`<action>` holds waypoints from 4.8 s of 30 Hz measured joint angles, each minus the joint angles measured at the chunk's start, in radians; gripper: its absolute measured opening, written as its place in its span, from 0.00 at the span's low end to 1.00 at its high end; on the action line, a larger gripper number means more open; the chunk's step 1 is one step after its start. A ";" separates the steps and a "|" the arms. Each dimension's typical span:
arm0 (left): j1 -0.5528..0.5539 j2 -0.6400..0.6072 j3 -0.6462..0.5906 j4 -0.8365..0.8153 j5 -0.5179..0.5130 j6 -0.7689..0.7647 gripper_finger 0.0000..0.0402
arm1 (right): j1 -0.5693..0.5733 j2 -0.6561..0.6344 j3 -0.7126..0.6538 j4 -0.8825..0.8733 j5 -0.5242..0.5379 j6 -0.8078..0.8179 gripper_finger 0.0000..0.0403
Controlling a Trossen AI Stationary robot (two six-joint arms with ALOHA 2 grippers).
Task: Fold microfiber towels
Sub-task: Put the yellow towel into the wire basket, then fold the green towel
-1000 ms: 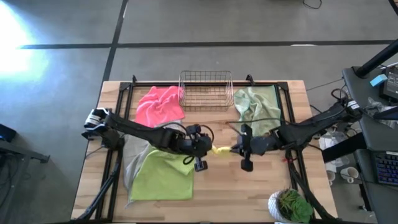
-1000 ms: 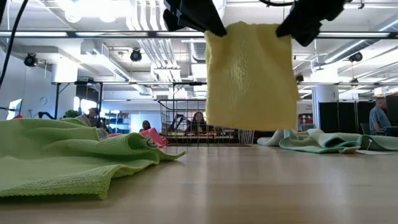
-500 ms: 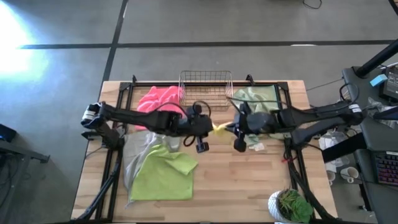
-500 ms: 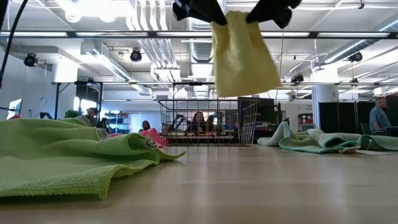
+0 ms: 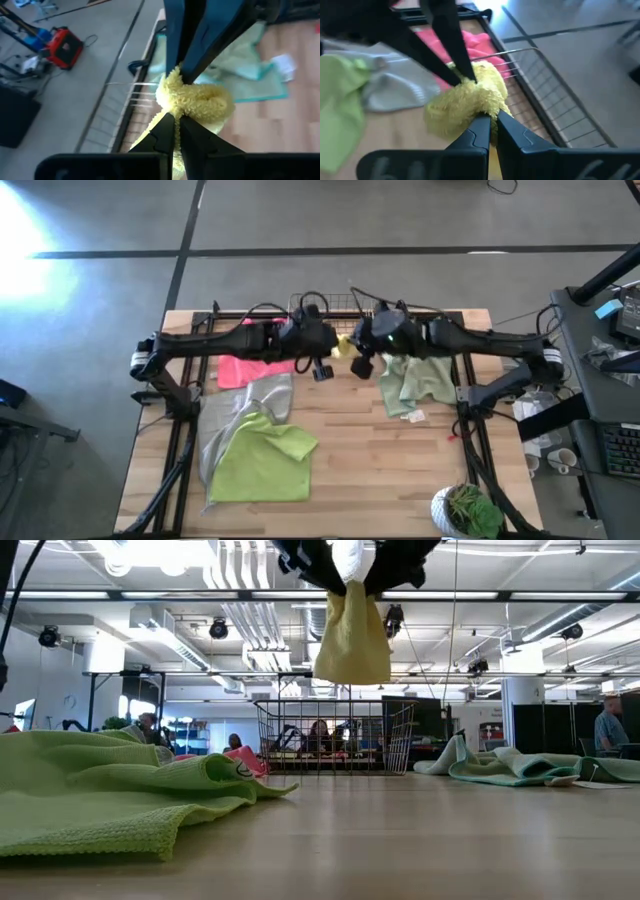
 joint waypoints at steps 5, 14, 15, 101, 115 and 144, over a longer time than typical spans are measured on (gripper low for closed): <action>0.087 0.004 0.000 0.008 0.000 0.091 0.02 | -0.106 0.096 0.055 0.015 -0.001 -0.078 0.02; 0.227 0.041 -0.014 0.010 0.015 0.184 0.02 | -0.248 0.256 0.128 0.045 -0.099 -0.143 0.02; 0.240 0.049 -0.015 0.010 0.033 0.189 0.02 | -0.258 0.271 0.138 0.045 -0.107 -0.145 0.02; 0.405 0.198 -0.163 -0.077 0.296 0.412 0.02 | -0.433 0.523 0.225 -0.135 -0.427 -0.691 0.02; 0.390 0.198 -0.174 -0.076 0.314 0.411 0.13 | -0.382 0.523 0.224 -0.157 -0.428 -0.582 0.15; 0.330 -0.025 -0.112 -0.279 0.318 0.097 0.36 | -0.353 0.255 0.226 -0.346 -0.430 -0.263 0.36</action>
